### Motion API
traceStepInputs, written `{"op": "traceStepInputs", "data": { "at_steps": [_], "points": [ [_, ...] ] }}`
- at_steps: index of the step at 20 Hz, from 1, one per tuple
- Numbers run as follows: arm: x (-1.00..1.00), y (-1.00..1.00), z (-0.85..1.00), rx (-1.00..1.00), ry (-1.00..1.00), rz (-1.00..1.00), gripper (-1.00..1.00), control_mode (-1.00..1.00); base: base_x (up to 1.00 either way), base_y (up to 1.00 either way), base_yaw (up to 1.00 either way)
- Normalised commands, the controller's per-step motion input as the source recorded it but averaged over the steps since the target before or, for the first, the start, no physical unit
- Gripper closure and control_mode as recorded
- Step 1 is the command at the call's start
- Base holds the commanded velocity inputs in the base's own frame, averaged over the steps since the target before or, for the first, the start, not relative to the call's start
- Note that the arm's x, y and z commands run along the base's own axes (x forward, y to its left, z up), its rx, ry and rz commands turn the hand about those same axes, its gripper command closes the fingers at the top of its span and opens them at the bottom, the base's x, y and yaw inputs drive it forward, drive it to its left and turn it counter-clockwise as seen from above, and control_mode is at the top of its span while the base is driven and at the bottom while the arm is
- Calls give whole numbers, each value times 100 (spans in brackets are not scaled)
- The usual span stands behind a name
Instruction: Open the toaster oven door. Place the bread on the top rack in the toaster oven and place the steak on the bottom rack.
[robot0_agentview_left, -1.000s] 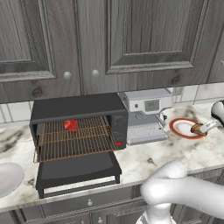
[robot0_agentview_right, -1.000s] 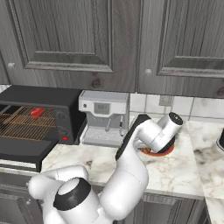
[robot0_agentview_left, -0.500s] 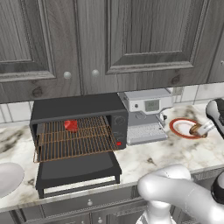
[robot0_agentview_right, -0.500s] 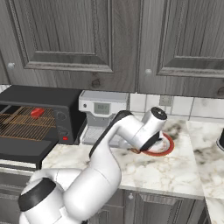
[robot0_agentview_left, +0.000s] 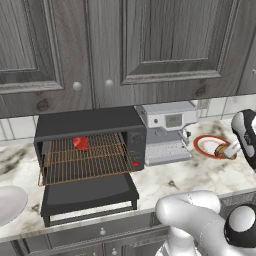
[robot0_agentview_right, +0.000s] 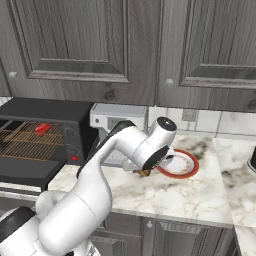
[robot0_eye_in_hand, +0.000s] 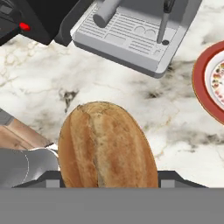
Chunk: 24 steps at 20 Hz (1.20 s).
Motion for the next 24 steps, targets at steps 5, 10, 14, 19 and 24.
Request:
{"op": "traceStepInputs", "data": {
  "at_steps": [5,10,14,19,24],
  "points": [
    [-37,41,18,-1,3,6,100,-100,0,0,0],
    [-31,45,17,-2,0,6,100,-100,0,0,0],
    [-22,49,18,-1,0,5,100,-100,0,0,0],
    [-19,52,25,0,0,1,100,-100,0,0,0],
    [-19,52,25,0,0,0,100,-100,0,0,0]
  ]
}}
